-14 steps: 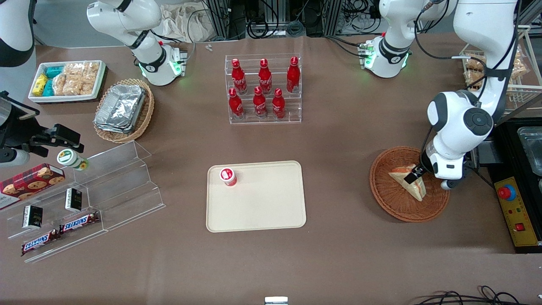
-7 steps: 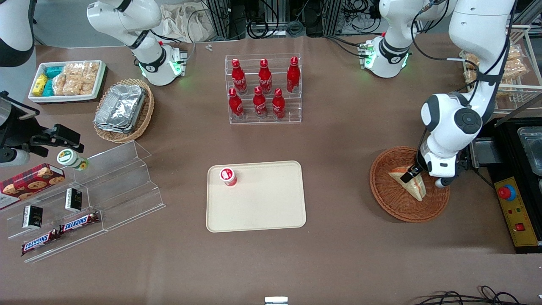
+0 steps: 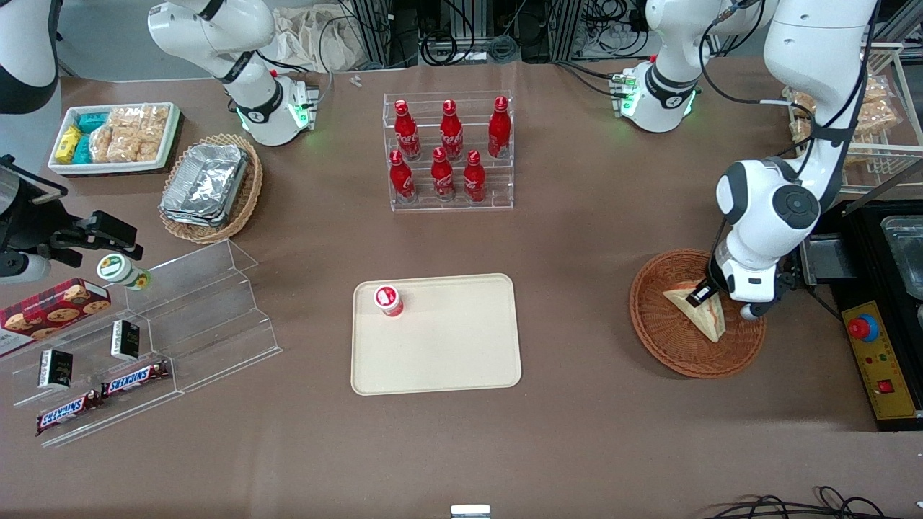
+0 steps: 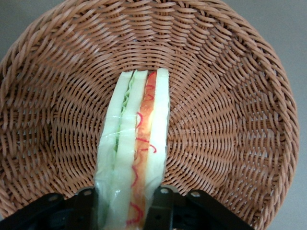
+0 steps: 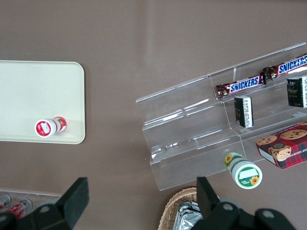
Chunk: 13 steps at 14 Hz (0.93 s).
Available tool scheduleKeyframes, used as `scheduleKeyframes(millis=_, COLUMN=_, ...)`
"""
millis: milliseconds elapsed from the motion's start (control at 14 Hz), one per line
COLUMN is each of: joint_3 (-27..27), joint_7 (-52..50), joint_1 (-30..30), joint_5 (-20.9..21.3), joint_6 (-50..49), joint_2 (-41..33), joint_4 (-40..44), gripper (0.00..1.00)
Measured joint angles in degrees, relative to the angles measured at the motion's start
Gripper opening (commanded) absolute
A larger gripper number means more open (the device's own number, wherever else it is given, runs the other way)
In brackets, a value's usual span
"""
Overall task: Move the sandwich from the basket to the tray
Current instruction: 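Close the left gripper on the sandwich's crust edge, then lift the sandwich and carry it with the left gripper to the cream tray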
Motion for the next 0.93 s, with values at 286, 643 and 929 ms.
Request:
scheduleKeyframes(millis=286, joint_3=-0.08, joint_7=1.54, joint_1=-0.04, joint_5=0.11, joint_6=-4.35, joint_2=-1.9, joint_4=2.16, gripper=0.02)
scheduleKeyframes(millis=643, joint_3=-0.18, joint_7=10.44, joint_1=-0.13, joint_5=0.13, joint_6=-39.25, joint_2=-5.22, joint_4=26.12, gripper=0.03)
scheduleKeyframes(millis=929, joint_3=-1.91, joint_7=14.13, joint_1=-2.36, joint_5=0.14, joint_6=-53.38, joint_2=-4.98, joint_4=40.59, gripper=0.02)
